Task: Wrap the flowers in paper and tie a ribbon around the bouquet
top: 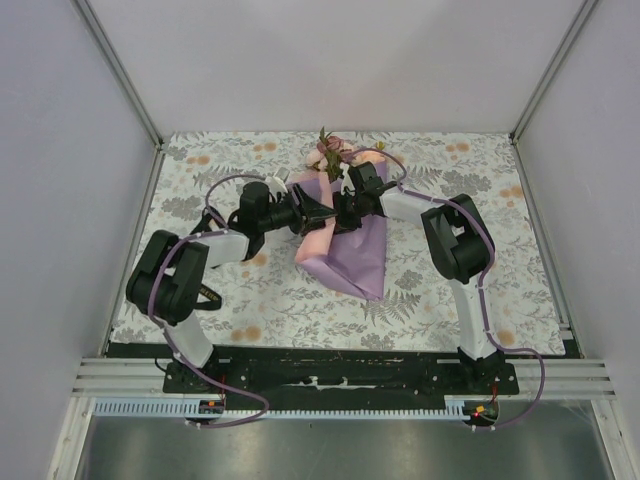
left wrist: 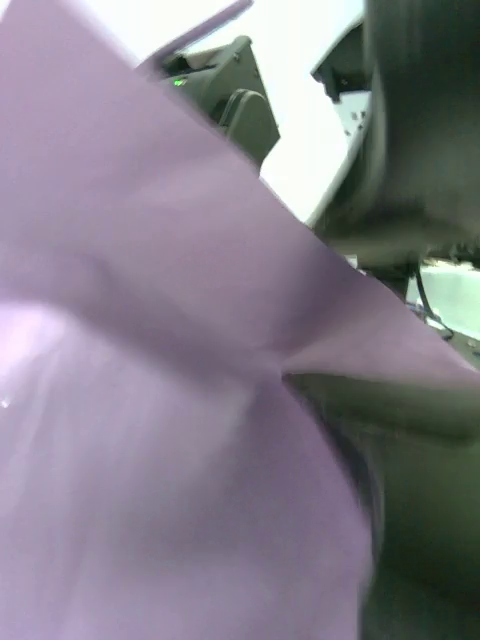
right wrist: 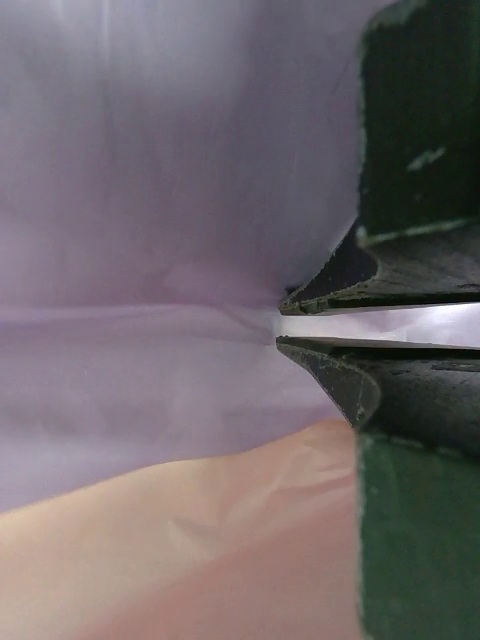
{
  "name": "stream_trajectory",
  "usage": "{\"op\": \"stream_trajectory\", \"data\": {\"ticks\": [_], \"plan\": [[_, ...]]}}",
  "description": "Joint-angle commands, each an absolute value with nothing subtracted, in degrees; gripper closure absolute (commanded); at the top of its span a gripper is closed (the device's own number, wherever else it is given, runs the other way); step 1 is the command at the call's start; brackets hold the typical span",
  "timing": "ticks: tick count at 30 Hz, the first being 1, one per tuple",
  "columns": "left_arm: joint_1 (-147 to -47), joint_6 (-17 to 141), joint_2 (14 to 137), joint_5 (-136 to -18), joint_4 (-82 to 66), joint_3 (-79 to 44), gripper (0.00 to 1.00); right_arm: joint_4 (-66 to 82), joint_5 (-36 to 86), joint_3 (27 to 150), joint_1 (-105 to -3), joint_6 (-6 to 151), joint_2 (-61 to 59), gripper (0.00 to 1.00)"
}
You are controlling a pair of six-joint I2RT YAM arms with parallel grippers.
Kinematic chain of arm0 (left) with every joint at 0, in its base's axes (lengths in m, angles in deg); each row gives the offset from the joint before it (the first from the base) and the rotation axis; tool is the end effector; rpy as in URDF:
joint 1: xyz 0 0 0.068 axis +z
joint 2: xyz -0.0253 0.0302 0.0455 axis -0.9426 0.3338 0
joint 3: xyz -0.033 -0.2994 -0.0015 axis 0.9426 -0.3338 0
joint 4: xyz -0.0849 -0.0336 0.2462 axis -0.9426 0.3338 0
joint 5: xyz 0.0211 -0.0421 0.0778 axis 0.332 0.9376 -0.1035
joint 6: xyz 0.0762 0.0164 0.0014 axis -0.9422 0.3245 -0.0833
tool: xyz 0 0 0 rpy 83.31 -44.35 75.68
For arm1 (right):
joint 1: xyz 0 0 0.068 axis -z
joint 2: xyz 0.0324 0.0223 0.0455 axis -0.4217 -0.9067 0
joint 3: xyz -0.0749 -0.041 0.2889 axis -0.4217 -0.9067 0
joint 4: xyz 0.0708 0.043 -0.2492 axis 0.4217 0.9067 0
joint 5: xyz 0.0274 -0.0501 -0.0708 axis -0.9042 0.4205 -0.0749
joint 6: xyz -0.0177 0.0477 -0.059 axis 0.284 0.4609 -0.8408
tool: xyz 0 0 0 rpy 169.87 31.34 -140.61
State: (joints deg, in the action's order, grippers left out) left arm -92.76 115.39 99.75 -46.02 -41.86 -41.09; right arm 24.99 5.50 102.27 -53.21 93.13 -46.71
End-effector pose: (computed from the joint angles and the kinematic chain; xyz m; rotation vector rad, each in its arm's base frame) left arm 0.3465 -0.1873 0.2174 -0.2231 2.1160 -1.6161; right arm 0.4290 0.2651 0.1361 -0.2254 2.6571 0.9540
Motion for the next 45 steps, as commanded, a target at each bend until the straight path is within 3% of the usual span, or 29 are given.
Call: {"op": "stream_trajectory", "data": {"ticks": [1,4,8,15,22,27,42,45], "plan": [[-88.44,114.34,94.53,-46.35,-37.97,-42.15,0.29,27.29,7.21,102.55,-53.86,92.03,-47.12,0.79],[-84.31,104.33,86.02,-47.83,-21.55,-46.19,0.16,27.03,6.07,102.2,-53.86,92.03,-47.04,0.78],[-80.52,96.57,77.3,-51.0,-8.68,-54.44,0.15,26.5,2.83,102.02,-53.77,91.07,-45.81,0.75],[-79.12,96.65,77.28,-52.07,-11.91,-61.05,0.16,27.73,-8.78,98.08,-52.63,89.75,-39.32,0.67],[-77.88,95.86,78.87,-50.83,-13.32,-62.29,0.16,32.82,-13.79,84.99,-51.22,83.42,-29.91,0.68],[-77.88,96.91,78.43,-50.04,-15.17,-63.95,0.16,30.81,-15.9,80.49,-52.45,83.94,-32.17,0.7],[-78.15,95.42,76.41,-49.69,-11.48,-64.13,0.24,31.33,-9.76,81.28,-54.21,80.44,-39.22,0.71],[-79.02,95.85,74.48,-49.25,-12.35,-62.99,0.37,31.95,-5.63,81.37,-56.05,78.24,-37.73,0.71]]}}
